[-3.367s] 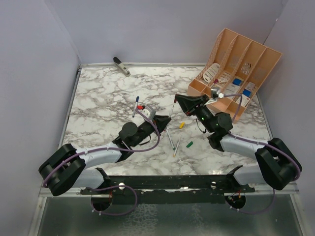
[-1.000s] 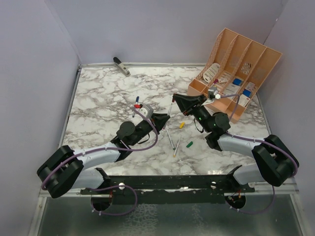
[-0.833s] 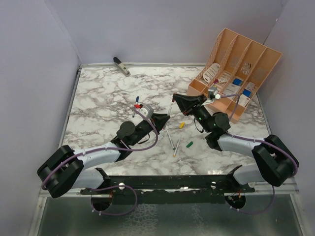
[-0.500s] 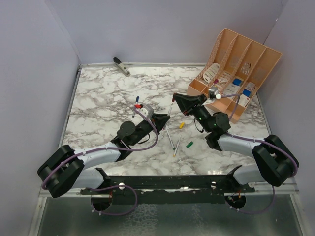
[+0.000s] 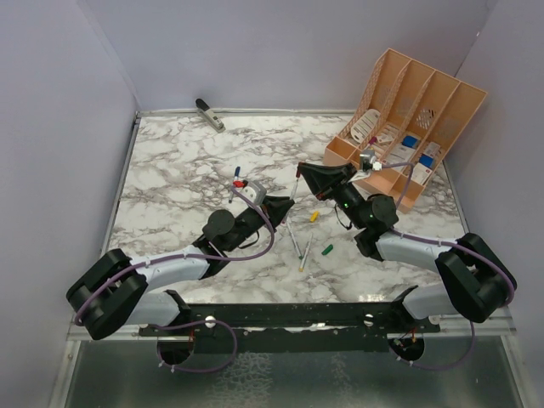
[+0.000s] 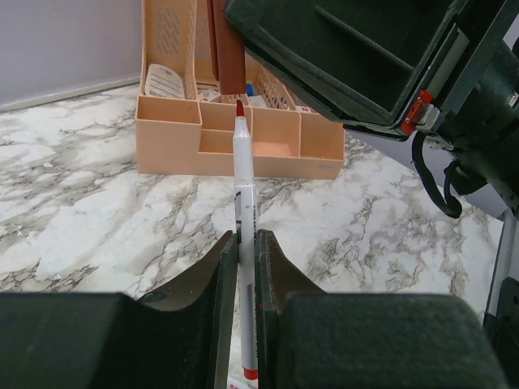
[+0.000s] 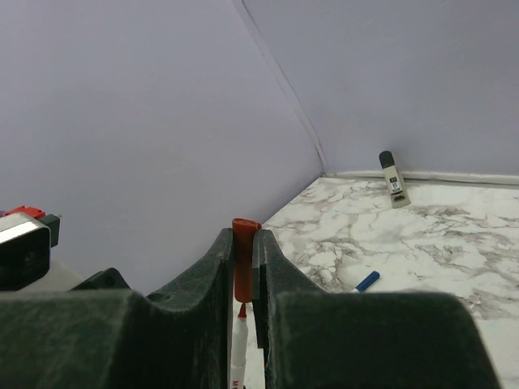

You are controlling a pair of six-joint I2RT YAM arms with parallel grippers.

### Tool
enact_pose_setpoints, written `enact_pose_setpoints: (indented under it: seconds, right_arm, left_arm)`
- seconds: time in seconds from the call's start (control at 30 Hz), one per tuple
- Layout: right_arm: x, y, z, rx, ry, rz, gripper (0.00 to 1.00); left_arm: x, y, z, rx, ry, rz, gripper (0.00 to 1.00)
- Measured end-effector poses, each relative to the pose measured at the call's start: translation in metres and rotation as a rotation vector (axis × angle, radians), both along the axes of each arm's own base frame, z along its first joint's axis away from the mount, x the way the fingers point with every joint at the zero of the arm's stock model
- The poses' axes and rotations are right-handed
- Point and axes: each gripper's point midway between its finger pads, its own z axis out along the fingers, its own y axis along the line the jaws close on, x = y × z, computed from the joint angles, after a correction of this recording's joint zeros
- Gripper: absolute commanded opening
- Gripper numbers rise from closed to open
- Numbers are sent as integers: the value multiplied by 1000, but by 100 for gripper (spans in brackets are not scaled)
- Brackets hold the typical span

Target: Insert the pens into the pen caps

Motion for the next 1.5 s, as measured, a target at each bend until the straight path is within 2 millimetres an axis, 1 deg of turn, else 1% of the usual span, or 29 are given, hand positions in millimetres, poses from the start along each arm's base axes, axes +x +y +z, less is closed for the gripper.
enact_pose_setpoints:
  seconds: [0.17,1.0,1.27,1.5]
  right_arm:
    - [-1,1,0,0,1,7,1]
    - [-1,2,-2,-4,9,14,1]
    - [-6,-2,10,10,-19,11,1]
    - [-6,-2,9,9,-20,10,1]
  left_arm:
    - [1,-1,-2,6,1,0,0]
    - [1,0,-1,11,-13,3,0]
    - [1,0,-1,9,-11,2,0]
    - [1,0,-1,9,-11,2,0]
